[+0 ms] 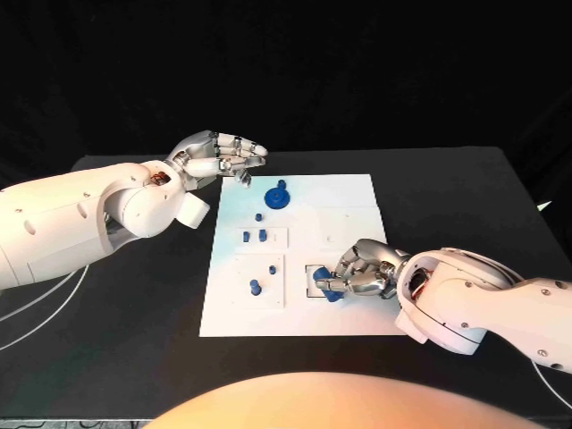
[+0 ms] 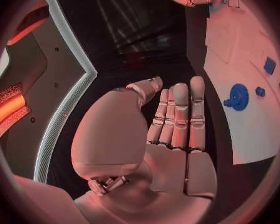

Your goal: Assemble the parts on the task board

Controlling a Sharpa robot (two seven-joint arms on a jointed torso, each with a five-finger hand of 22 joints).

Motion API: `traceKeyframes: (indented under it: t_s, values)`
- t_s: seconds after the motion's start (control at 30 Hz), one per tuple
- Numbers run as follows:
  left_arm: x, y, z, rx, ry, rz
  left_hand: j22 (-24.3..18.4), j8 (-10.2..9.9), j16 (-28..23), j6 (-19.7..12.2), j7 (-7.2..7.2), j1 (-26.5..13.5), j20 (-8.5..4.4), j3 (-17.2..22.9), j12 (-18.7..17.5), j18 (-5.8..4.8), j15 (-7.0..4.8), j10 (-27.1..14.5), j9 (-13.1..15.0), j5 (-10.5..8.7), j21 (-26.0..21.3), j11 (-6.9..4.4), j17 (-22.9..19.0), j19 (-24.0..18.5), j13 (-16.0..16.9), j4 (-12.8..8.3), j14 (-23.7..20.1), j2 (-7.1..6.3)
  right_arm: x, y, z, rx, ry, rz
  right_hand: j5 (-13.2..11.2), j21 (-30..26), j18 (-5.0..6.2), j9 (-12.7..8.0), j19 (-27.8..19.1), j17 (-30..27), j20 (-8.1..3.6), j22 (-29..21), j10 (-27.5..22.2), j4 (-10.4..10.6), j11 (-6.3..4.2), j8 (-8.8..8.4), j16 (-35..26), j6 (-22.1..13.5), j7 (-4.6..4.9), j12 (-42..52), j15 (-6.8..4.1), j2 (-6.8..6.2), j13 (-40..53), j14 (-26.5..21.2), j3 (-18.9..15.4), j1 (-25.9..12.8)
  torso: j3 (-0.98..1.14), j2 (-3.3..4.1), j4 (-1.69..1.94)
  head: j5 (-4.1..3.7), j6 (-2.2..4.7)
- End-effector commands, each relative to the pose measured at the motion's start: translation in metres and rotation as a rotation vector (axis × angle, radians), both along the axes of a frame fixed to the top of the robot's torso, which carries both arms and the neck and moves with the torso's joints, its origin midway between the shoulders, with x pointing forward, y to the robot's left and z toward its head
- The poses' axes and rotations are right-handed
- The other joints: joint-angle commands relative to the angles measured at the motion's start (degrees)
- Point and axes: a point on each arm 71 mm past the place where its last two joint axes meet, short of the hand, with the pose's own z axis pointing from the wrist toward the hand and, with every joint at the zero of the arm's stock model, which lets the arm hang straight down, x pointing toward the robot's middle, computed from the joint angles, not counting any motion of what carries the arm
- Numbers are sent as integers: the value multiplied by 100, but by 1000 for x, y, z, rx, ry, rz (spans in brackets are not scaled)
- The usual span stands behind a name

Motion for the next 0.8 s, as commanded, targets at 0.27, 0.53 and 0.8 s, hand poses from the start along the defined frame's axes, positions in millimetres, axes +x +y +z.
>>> traceKeyframes:
  t_s: [0.27,0.53,0.8]
  values:
    - [-1,-2,0,-13,6,-22,-8,13,-30,-6,17,-20,6,-42,2,37,28,-33,3,26,-26,8,-5,42,-12,30,-28,64,4,-1,-1,-49,-66,-14,-33,-30,-55,13,353,1171,-33,1210,277,-5,-55,59,-19,299,-307,-23,-54,24,1096,526,-31,-55,6,6,-5,28,15]
    - [-1,-2,0,-12,6,-19,-8,13,-30,-6,17,-20,6,-42,2,37,28,-33,3,26,-26,8,-5,42,-12,30,-28,64,6,1,0,-54,-99,-11,-31,-23,-57,14,355,1177,-34,1213,278,-5,-57,63,-17,300,-308,-22,-55,25,1097,527,-32,-54,3,8,1,49,14]
    - [-1,-1,1,-12,6,-18,-8,13,-30,-6,17,-20,6,-42,2,37,28,-33,3,26,-26,8,-5,42,-12,30,-28,64,7,6,2,-31,-125,-8,-38,-12,-59,18,359,1176,-36,1218,280,-2,-59,73,-18,300,-309,-20,-58,17,1099,527,-49,-66,1,5,1,77,14]
